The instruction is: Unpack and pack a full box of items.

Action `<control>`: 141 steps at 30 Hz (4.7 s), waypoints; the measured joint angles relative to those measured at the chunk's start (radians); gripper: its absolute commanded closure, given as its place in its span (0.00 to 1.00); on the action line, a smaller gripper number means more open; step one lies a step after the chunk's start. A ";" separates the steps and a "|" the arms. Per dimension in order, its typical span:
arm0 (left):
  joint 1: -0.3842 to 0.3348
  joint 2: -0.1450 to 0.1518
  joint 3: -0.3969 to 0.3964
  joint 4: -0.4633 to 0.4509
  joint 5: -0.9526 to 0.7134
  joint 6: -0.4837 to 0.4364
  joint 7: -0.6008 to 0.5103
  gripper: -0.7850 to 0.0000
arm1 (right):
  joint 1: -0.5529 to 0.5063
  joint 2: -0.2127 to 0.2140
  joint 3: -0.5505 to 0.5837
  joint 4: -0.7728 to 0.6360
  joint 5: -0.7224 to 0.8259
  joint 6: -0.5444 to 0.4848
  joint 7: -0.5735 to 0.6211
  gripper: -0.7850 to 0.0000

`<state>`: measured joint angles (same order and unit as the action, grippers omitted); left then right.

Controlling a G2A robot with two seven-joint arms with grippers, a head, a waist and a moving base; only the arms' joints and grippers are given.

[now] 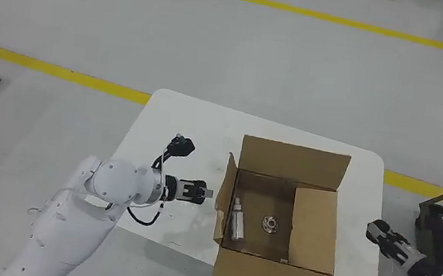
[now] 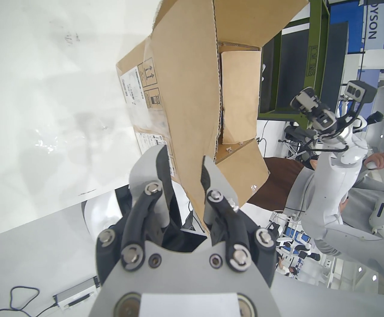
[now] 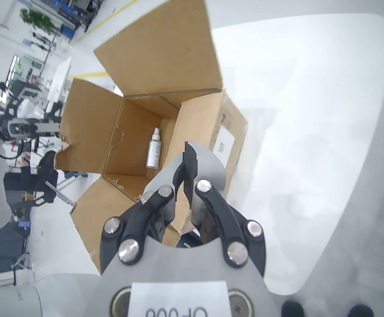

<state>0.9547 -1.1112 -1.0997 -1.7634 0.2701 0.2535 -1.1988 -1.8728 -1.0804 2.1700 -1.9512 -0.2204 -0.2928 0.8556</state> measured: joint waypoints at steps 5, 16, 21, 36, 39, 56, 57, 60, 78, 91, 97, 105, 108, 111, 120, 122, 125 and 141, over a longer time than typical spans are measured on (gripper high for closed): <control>-0.046 -0.010 0.041 0.025 -0.049 -0.023 -0.007 1.00 | -0.005 0.002 0.079 0.098 0.129 0.011 0.008 1.00; -0.127 -0.033 0.151 0.101 -0.079 -0.071 -0.020 1.00 | 0.007 0.004 0.079 0.147 0.167 0.031 0.024 1.00; -0.158 -0.046 0.198 0.145 -0.101 -0.104 -0.013 1.00 | 0.004 -0.001 0.053 0.162 0.179 0.016 -0.026 1.00; -0.323 -0.125 0.390 0.346 -0.166 -0.148 0.006 0.93 | 0.253 -0.018 -0.187 0.300 -0.131 -0.052 -0.472 1.00; -0.352 -0.141 0.429 0.384 -0.150 -0.142 0.005 0.91 | 0.335 -0.015 -0.228 0.338 -0.156 -0.022 -0.459 1.00; -0.381 -0.193 0.507 0.513 -0.169 -0.129 0.014 0.00 | 0.623 -0.008 -0.413 0.496 -0.195 0.088 -0.332 1.00; -0.381 -0.194 0.510 0.517 -0.165 -0.130 0.016 0.00 | 0.628 -0.008 -0.419 0.498 -0.194 0.089 -0.330 1.00; -0.382 -0.199 0.521 0.522 -0.143 -0.131 0.018 0.00 | 0.642 -0.007 -0.431 0.508 -0.189 0.084 -0.316 1.00; -0.372 -0.174 0.433 0.488 -0.086 -0.105 0.011 0.00 | 0.723 0.008 -0.477 0.602 -0.139 0.006 -0.171 1.00; -0.219 -0.067 0.186 0.308 0.008 -0.082 -0.074 0.00 | 0.672 0.032 -0.424 0.567 -0.070 -0.244 -0.116 1.00; -0.124 -0.021 0.055 0.181 0.001 -0.070 -0.163 0.00 | 0.595 0.045 -0.379 0.503 -0.076 -0.326 -0.117 1.00; -0.048 0.006 -0.028 0.094 0.018 -0.037 -0.183 0.00 | 0.483 0.061 -0.330 0.428 -0.071 -0.415 -0.090 1.00; -0.049 0.006 -0.027 0.095 0.017 -0.038 -0.183 0.00 | 0.438 0.066 -0.317 0.398 -0.072 -0.451 -0.080 1.00; -0.049 0.006 -0.027 0.095 0.017 -0.038 -0.183 0.00 | 0.399 0.072 -0.303 0.375 -0.079 -0.483 -0.072 1.00; -0.049 0.006 -0.027 0.095 0.017 -0.038 -0.183 0.00 | 0.323 0.084 -0.287 0.337 -0.084 -0.520 -0.069 1.00; -0.049 0.006 -0.027 0.095 0.017 -0.038 -0.183 0.00 | 0.307 0.087 -0.295 0.328 -0.079 -0.521 -0.059 1.00; -0.049 0.006 -0.027 0.095 0.017 -0.038 -0.183 0.00 | 0.283 0.089 -0.308 0.319 -0.081 -0.520 -0.054 1.00; -0.049 0.006 -0.027 0.095 0.017 -0.038 -0.183 0.00 | 0.194 0.106 -0.233 0.215 0.113 -0.519 -0.096 1.00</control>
<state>0.9056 -1.1055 -1.1268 -1.6688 0.2871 0.2156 -1.3820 -1.6789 -0.9741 1.9372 -1.7366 -0.1076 -0.8116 0.7595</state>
